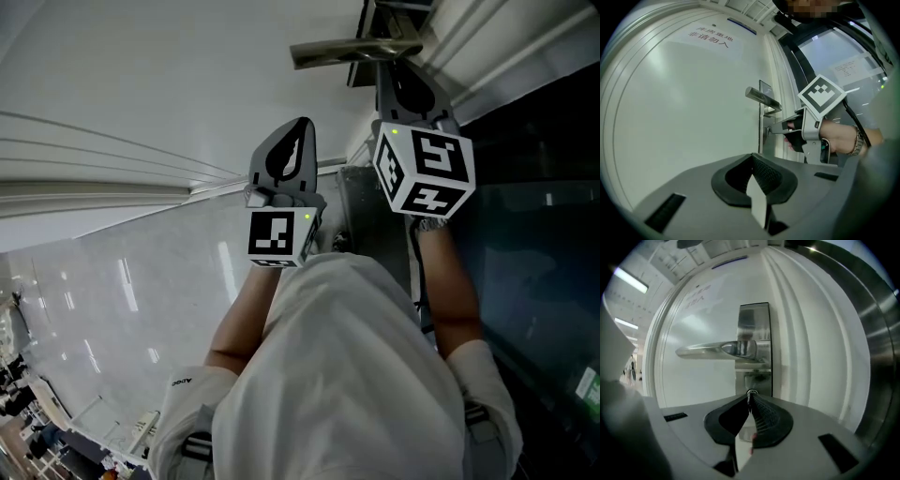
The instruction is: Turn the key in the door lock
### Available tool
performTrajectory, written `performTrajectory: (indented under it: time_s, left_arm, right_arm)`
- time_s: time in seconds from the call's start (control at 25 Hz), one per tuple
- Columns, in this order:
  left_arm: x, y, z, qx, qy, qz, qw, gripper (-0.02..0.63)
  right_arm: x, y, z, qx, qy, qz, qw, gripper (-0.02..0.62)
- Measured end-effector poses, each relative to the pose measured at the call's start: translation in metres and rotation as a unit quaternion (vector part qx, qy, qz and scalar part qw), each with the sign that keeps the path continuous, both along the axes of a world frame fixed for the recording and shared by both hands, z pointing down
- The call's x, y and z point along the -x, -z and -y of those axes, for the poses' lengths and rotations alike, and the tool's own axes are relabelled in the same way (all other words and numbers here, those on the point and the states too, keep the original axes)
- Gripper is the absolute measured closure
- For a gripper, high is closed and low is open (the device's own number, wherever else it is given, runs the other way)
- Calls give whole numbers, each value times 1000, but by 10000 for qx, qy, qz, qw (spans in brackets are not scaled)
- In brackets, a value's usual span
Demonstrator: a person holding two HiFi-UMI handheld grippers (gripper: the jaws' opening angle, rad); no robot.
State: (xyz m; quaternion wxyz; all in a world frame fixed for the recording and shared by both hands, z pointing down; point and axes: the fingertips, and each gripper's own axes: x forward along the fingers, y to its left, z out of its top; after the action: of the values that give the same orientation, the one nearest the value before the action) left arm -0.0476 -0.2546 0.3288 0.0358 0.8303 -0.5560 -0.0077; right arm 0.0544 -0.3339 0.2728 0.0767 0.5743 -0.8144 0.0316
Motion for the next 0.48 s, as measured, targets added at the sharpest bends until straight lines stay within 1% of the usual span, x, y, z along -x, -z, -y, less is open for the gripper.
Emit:
performTrajectory:
  time_s: [0.08, 0.12, 0.16, 0.24, 0.32, 0.36, 0.4, 0.48]
  left_arm:
    - [1, 0, -1, -6, 35, 9, 10000, 600]
    - [1, 1, -1, -9, 47, 9, 10000, 600]
    - [1, 1, -2, -13, 55, 7, 10000, 600]
    - [1, 1, -3, -21, 62, 8, 10000, 600]
    - [1, 0, -3, -24, 64, 19, 10000, 600]
    - [1, -2, -3, -21, 68, 22, 10000, 600]
    - [1, -4, -2, -15, 74, 21, 10000, 600]
    - [2, -7, -2, -4, 86, 18, 10000, 600]
  right_arm:
    - [-2, -1, 0, 236, 40, 691, 9973, 578]
    - [-3, -1, 1, 387, 78, 1087, 9933, 578]
    - [-4, -2, 1, 544, 118, 1491, 9873, 578]
    - [-5, -3, 2, 822, 173, 2230, 9712, 578]
    - [-7, -6, 3, 1070, 173, 2876, 9516, 578]
    - [-7, -8, 4, 1188, 159, 3206, 9396, 578]
    - [-7, -11, 6, 1305, 142, 3551, 9256, 578]
    - [-8, -14, 7, 1534, 100, 4255, 8918, 578]
